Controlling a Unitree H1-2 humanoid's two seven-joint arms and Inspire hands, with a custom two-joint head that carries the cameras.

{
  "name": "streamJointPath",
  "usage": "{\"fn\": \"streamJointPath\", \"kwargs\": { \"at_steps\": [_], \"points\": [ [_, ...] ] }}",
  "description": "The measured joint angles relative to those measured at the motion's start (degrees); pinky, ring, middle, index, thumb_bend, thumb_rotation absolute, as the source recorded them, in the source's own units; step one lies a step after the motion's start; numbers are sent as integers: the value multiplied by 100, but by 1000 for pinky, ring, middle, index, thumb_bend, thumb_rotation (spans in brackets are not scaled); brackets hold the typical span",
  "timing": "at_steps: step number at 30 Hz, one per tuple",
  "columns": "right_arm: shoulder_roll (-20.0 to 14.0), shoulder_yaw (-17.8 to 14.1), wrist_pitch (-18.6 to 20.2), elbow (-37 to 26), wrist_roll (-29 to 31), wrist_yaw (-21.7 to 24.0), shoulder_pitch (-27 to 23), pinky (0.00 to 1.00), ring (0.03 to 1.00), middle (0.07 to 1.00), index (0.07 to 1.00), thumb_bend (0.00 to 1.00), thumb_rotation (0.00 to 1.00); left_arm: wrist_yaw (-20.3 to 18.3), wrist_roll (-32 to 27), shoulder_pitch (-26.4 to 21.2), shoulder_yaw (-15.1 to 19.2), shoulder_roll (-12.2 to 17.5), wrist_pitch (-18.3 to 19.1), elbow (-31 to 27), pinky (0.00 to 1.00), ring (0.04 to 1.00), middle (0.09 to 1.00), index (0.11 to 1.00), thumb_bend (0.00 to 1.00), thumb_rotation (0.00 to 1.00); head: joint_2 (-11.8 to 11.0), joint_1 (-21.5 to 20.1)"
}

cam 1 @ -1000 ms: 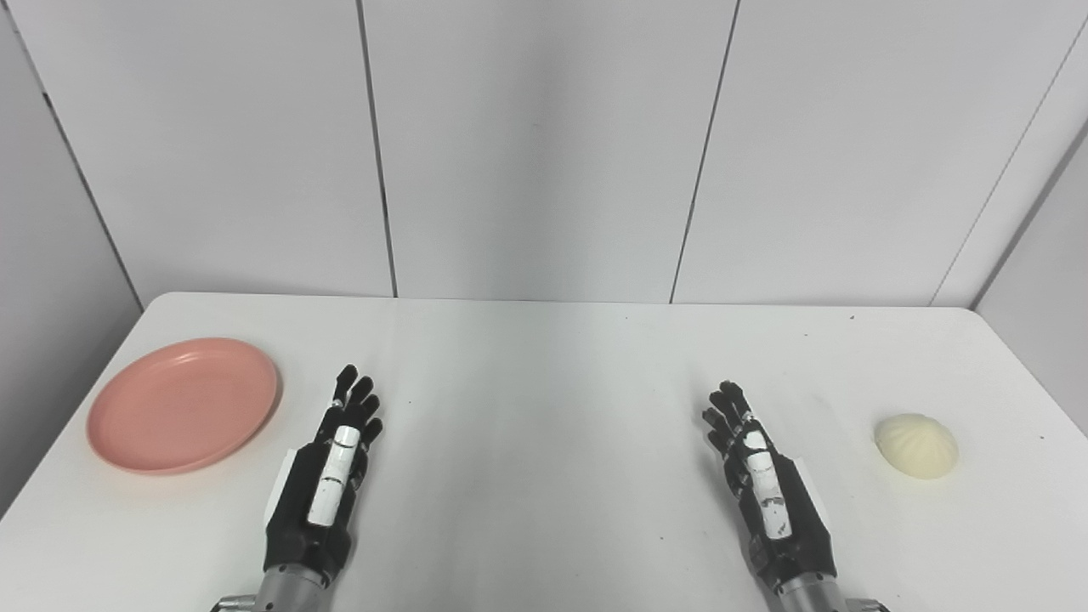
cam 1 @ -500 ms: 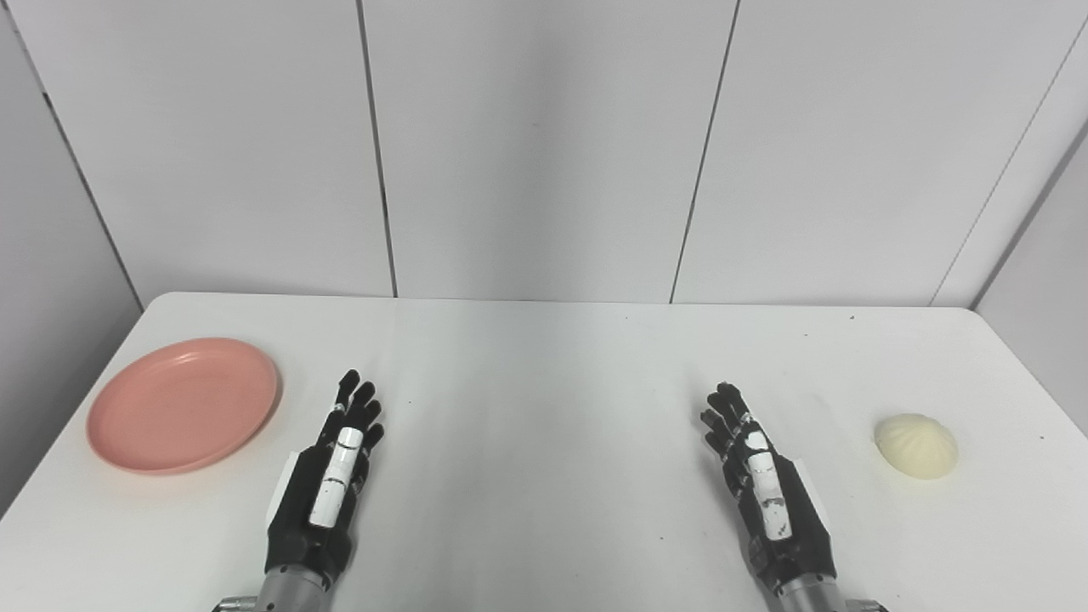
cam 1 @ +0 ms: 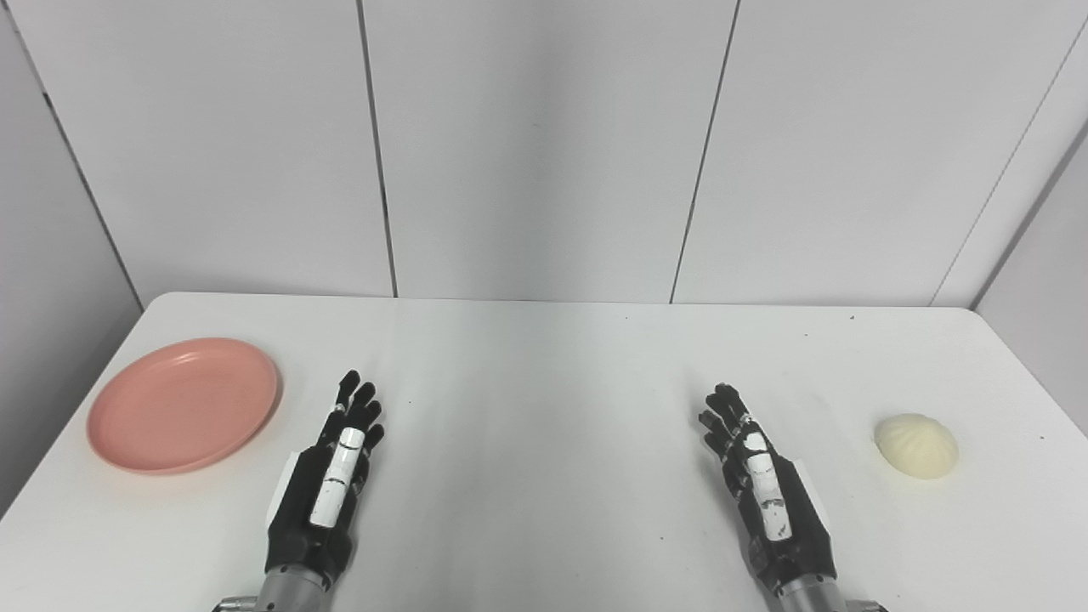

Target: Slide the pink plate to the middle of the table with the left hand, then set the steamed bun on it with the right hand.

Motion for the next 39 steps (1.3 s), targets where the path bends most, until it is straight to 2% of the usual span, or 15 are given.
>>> {"fn": "streamJointPath", "kwargs": {
  "at_steps": [6, 8, 10, 14, 20, 30, 39],
  "points": [
    [-121, -78, -15, 74, 174, 130, -18, 987, 940, 945, 940, 844, 952, 47, 217, 0, -105, -65, -51, 99, 1000, 1000, 1000, 1000, 646, 836, -159, 466],
    [-175, -116, -37, 140, 217, 151, -48, 990, 941, 947, 947, 839, 960, 71, 308, 0, -186, -84, -125, 178, 1000, 1000, 1000, 1000, 647, 839, -176, 494],
    [-260, -170, -51, 223, 275, 228, -96, 997, 953, 957, 952, 841, 960, 87, 387, -2, -259, -129, -226, 285, 1000, 1000, 1000, 1000, 648, 839, -290, 808],
    [-373, -244, -95, 367, 395, 363, -156, 1000, 955, 960, 951, 831, 970, 170, 498, -13, -319, -260, -361, 408, 1000, 1000, 1000, 1000, 631, 830, -387, 1055],
    [-448, -339, -225, 498, 450, 383, -212, 1000, 951, 959, 946, 794, 998, 242, 500, -50, -340, -385, -575, 608, 1000, 1000, 1000, 1000, 644, 833, -502, 1144],
    [-446, -361, -281, 560, 473, 458, -231, 1000, 945, 950, 951, 779, 1000, 259, 609, -143, -359, -389, -896, 835, 1000, 1000, 1000, 1000, 617, 842, -712, 1188],
    [-429, -353, -284, 565, 412, 459, -231, 1000, 949, 954, 954, 770, 997, 255, 587, -146, -337, -383, -960, 848, 1000, 1000, 1000, 1000, 624, 850, -774, 1065]
  ]
}}
